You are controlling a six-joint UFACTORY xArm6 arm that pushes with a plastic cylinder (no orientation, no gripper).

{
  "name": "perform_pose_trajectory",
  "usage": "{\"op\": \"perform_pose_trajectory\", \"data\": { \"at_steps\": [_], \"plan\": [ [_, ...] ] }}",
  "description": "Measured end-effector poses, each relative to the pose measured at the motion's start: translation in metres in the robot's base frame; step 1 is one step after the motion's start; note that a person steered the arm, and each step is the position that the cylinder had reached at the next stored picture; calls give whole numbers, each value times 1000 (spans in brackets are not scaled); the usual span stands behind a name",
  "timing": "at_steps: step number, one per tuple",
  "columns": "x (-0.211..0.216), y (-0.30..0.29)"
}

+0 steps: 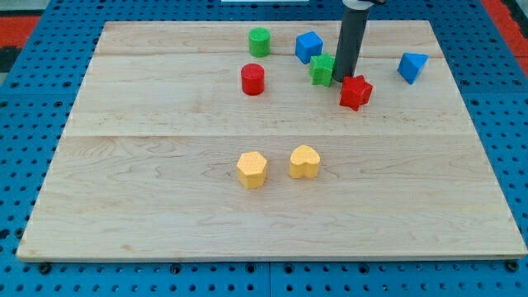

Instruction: Move the green circle diagonal top left to the red circle

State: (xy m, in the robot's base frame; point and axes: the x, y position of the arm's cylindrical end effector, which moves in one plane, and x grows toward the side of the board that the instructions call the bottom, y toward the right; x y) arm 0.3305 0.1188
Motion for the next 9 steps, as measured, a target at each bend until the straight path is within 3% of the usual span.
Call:
{"op": "perform_pose_trajectory", "data": {
  "at_steps": [2,3,5,7,9],
  "plan": [
    [-8,7],
    [-40,22],
    [-61,-46],
    [-116,-34],
    [-112,-117]
  ]
}}
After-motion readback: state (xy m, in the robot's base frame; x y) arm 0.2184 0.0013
